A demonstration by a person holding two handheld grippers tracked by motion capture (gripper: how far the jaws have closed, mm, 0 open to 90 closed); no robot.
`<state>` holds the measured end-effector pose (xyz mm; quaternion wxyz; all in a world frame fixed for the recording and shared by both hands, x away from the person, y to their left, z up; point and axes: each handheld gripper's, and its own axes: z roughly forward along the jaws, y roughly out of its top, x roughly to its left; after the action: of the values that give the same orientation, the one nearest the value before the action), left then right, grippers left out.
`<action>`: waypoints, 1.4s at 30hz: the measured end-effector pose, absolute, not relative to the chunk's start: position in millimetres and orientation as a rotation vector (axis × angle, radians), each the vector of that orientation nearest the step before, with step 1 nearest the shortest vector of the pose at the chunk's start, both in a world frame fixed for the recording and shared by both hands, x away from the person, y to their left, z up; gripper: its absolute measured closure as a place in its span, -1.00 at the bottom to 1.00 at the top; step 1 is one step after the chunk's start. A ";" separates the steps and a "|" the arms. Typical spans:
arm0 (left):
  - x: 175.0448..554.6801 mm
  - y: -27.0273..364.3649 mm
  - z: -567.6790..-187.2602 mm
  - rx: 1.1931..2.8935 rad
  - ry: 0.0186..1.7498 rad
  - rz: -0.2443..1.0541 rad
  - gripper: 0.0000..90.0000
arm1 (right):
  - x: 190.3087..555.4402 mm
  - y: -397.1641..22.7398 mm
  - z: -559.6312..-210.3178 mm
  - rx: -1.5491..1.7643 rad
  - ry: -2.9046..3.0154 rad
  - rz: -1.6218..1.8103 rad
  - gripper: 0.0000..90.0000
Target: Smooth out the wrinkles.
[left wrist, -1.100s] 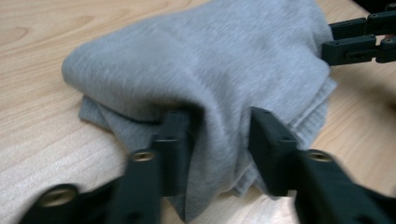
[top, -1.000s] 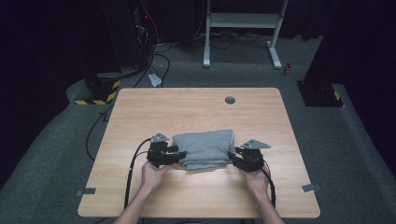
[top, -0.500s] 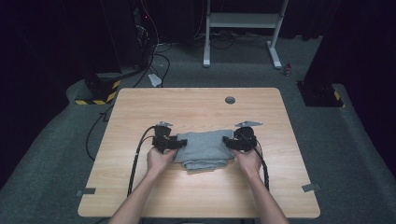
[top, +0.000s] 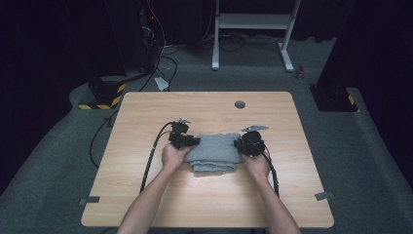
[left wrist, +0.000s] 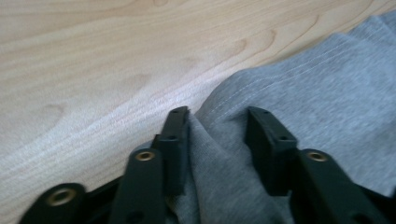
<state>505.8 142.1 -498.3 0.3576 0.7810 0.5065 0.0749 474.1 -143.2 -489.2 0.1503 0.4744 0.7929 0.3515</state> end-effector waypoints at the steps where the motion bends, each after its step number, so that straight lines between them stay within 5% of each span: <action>1: 505.4 142.9 -495.6 2.023 1.297 0.201 0.45 | 473.2 -143.2 -488.1 1.360 2.279 1.005 0.58; 3: 502.3 144.4 -490.9 2.022 1.267 0.218 0.57 | 472.3 -144.8 -485.7 1.356 2.260 1.012 0.42; 9: 495.1 147.7 -481.3 2.013 1.215 0.238 0.81 | 471.5 -144.8 -483.9 1.332 2.269 1.040 0.71; 42: 429.9 167.3 -442.4 1.879 0.950 0.222 0.87 | 424.6 -152.7 -455.8 1.149 2.205 1.224 0.85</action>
<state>429.9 167.3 -442.4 0.4900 0.7736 0.3912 0.0915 424.6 -152.7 -455.8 0.1838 0.4075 0.7821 0.4342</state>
